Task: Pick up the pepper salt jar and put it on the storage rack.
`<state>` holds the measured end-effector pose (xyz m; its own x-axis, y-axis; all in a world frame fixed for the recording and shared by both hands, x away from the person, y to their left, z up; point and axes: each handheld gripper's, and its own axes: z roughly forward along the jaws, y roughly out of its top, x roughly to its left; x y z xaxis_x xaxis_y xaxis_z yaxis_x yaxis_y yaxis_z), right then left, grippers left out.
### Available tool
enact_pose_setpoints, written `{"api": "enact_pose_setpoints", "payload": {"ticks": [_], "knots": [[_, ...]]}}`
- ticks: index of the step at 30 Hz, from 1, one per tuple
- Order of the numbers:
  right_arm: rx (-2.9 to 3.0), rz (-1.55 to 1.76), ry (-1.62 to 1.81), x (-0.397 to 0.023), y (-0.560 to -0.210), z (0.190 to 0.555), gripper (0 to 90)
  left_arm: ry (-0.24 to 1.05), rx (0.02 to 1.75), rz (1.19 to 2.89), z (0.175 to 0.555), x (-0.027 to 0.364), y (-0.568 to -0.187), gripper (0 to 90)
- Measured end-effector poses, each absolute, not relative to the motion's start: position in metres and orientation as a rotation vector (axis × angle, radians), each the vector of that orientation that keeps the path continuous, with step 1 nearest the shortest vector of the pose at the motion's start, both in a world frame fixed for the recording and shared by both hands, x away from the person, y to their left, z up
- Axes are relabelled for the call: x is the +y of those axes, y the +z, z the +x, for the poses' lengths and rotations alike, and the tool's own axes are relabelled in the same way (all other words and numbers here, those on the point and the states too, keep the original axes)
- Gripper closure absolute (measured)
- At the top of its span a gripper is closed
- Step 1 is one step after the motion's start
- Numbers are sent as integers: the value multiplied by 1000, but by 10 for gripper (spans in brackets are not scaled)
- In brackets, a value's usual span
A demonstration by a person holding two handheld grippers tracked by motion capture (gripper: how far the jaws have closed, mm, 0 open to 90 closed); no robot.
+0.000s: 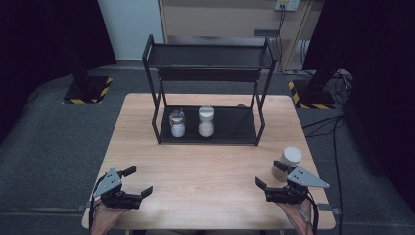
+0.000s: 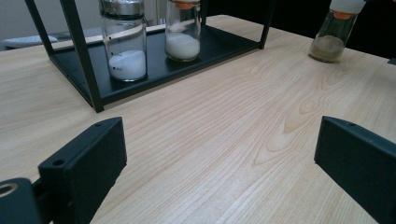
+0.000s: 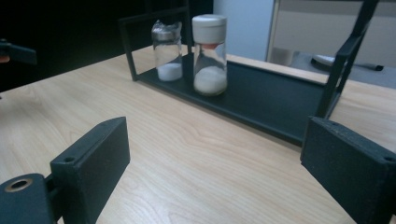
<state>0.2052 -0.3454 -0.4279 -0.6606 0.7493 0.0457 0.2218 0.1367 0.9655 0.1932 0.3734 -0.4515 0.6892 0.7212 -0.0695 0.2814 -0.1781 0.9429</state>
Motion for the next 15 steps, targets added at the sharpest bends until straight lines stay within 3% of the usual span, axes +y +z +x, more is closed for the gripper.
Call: {"api": "enact_pose_setpoints", "payload": {"ticks": [15], "knots": [[1886,1019,1505,-366,-403,200,73,472,819,1757,190,372,-451,12]]}}
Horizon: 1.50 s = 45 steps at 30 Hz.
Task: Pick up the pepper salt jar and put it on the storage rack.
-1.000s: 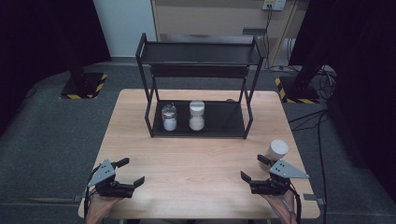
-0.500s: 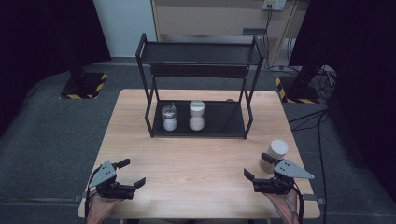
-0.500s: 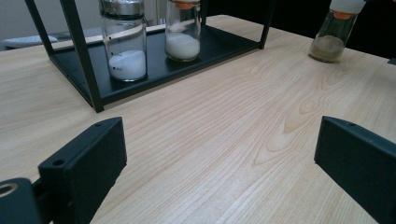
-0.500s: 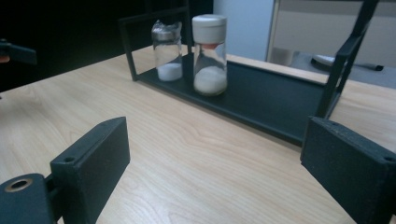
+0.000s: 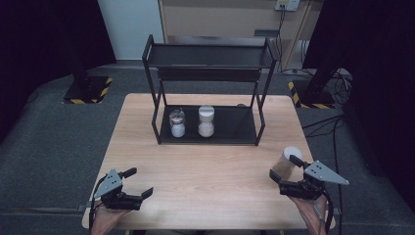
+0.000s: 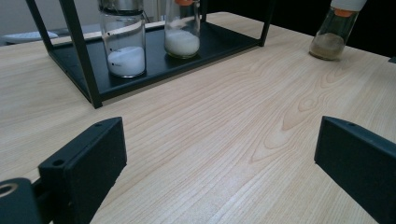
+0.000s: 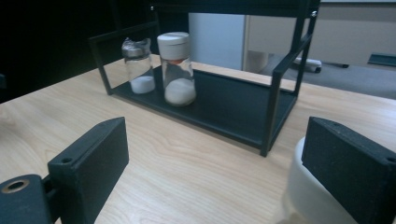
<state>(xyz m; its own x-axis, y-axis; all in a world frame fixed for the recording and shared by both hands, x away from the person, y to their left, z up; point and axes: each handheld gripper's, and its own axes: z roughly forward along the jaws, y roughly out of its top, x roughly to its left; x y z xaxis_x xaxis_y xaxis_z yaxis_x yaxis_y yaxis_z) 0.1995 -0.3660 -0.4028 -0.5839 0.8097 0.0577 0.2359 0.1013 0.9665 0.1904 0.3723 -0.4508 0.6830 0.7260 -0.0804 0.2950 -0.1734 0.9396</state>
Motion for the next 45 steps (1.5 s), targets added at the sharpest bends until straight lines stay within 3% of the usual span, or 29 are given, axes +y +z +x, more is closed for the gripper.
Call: {"api": "enact_pose_setpoints", "payload": {"ticks": [13,27,31,38,45], "knots": [[1856,1118,1390,-378,-386,216,72,469,823,1742,188,375,-452,14],[1872,1249,1323,-381,-409,244,101,466,826,1741,189,376,-453,14],[1862,1263,1325,-379,-418,248,140,466,826,1740,189,376,-453,15],[1852,1245,1342,-379,-428,250,325,466,825,1739,189,376,-453,15],[1853,1219,1285,-367,-424,248,333,466,825,1740,189,376,-453,15]]}}
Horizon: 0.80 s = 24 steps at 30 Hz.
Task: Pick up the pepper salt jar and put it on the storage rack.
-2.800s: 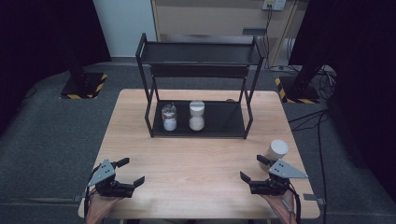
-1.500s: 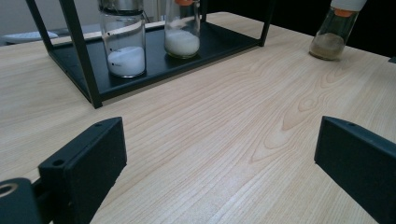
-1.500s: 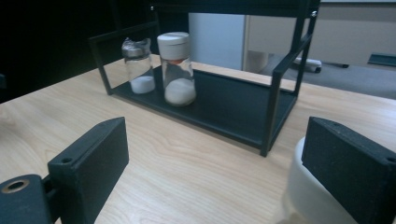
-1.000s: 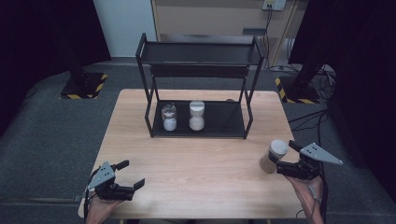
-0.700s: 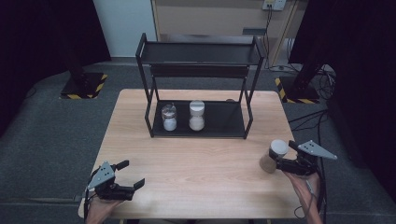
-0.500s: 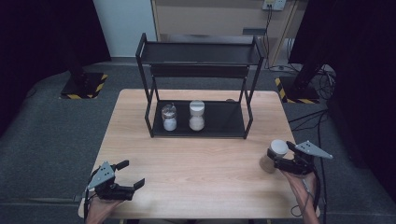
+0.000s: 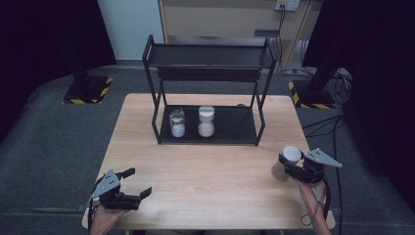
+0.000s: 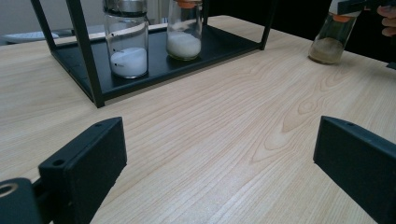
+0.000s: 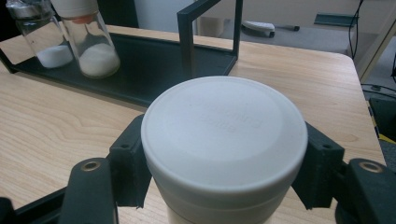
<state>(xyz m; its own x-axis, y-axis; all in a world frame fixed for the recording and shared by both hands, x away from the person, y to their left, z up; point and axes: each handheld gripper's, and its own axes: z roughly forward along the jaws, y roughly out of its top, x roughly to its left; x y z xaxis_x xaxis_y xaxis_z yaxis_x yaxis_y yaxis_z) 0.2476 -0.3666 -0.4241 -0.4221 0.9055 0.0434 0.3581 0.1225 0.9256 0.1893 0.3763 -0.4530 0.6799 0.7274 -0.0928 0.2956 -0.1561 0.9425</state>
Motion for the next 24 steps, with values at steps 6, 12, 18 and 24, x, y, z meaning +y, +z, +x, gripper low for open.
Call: {"api": "enact_pose_setpoints", "payload": {"ticks": [6,12,18,24], "knots": [[1875,1181,1310,-360,-417,250,334,466,825,1741,190,376,-453,15],[1926,1122,1332,-345,-408,258,334,467,825,1738,189,376,-453,15],[1963,1085,1355,-329,-401,269,334,467,823,1738,189,377,-453,15],[1992,1056,1374,-314,-396,281,334,466,824,1736,189,377,-453,15]]}}
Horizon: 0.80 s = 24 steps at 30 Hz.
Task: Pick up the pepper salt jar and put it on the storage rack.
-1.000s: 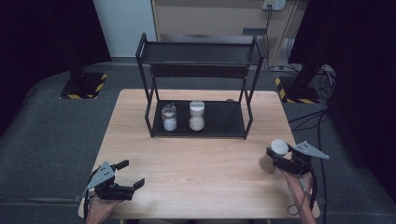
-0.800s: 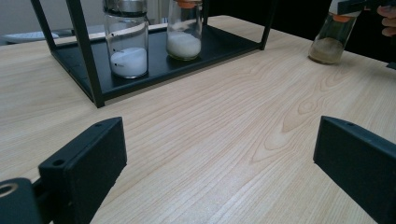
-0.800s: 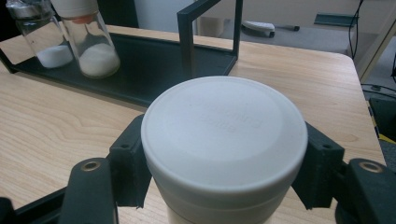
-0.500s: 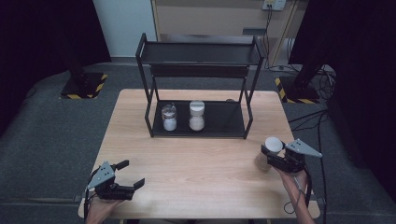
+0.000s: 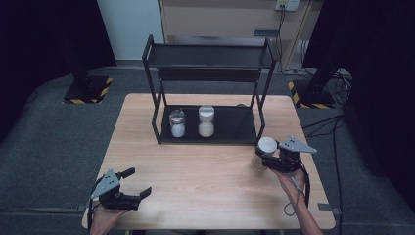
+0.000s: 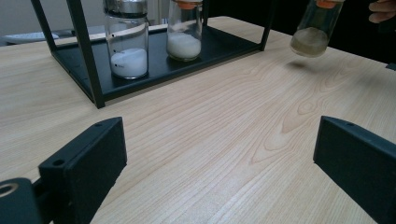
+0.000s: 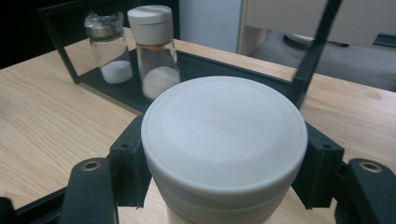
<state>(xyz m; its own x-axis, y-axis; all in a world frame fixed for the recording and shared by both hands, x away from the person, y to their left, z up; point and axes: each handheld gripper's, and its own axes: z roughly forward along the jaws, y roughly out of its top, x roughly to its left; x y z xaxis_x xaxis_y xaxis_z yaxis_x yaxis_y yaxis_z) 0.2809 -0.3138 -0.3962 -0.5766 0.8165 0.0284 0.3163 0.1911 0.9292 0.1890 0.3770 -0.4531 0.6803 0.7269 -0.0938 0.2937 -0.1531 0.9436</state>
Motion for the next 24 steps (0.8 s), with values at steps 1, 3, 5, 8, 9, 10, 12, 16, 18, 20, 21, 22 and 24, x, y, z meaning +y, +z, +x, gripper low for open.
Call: {"api": "enact_pose_setpoints", "payload": {"ticks": [1,3,5,8,9,10,12,16,18,20,21,22,24], "knots": [[1998,1051,1376,-311,-396,283,334,466,823,1736,189,377,-453,16],[2004,1043,1378,-306,-395,287,334,467,822,1735,189,377,-453,16],[2010,1039,1382,-300,-394,292,334,467,822,1734,189,377,-453,16],[2017,1036,1384,-293,-392,299,334,467,822,1733,188,377,-453,16],[2017,1035,1386,-290,-391,301,334,467,822,1733,188,377,-453,16],[2018,1035,1388,-288,-391,303,334,467,822,1733,188,378,-453,16],[2019,1038,1393,-284,-389,308,334,466,822,1733,189,378,-453,16],[2016,1040,1392,-275,-385,319,334,466,821,1733,189,378,-453,16],[2016,1041,1388,-269,-382,324,334,466,821,1732,188,378,-453,16],[2014,1042,1386,-264,-380,329,334,467,821,1732,188,378,-453,16],[2013,1043,1383,-261,-378,332,334,468,821,1733,188,378,-453,16],[2013,1041,1379,-259,-377,335,334,469,821,1733,188,378,-453,16],[2012,1038,1372,-254,-374,340,334,469,822,1731,188,378,-453,16]]}}
